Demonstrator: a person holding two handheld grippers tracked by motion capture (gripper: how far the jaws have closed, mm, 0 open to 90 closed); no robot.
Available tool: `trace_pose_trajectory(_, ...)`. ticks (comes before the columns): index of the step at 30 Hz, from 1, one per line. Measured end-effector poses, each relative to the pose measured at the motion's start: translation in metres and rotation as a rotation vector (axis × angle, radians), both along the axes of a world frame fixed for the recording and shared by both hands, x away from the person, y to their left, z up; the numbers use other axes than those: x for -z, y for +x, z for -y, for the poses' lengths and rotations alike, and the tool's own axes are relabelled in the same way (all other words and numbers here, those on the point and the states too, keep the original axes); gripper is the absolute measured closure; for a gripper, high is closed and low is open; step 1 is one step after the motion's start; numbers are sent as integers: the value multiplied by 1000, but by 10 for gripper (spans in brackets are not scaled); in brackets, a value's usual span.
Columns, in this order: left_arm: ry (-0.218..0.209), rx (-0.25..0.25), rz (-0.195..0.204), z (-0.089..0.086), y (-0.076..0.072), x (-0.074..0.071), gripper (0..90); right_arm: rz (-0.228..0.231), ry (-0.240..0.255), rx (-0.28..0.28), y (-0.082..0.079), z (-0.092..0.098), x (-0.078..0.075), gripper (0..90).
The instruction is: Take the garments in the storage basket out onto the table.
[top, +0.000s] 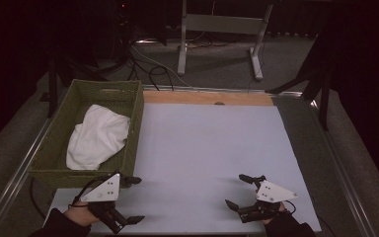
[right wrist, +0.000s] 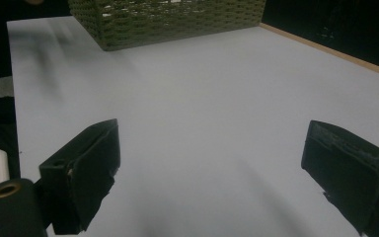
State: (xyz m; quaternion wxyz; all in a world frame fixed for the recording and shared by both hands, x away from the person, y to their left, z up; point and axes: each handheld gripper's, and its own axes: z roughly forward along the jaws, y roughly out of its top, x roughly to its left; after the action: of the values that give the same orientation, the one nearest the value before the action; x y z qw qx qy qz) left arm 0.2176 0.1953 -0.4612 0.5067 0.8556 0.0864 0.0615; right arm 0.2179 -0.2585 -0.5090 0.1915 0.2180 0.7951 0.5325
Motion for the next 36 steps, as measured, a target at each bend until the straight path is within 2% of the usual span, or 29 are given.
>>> trace_pose_trajectory(10,-11,-15,11,-11,6,-20,2,-1,14,2,1,2,-1,80)
trace_pose_trajectory(15,-26,-32,-1,-18,11,-29,2,-2,16,4,0,2,-2,80)
trace_pose_trajectory(23,-3,-61,17,-27,20,-44,2,-1,30,9,1,2,-2,80)
trace_pose_trajectory(36,-13,-133,27,-47,48,-71,1,-1,31,16,1,3,-2,81)
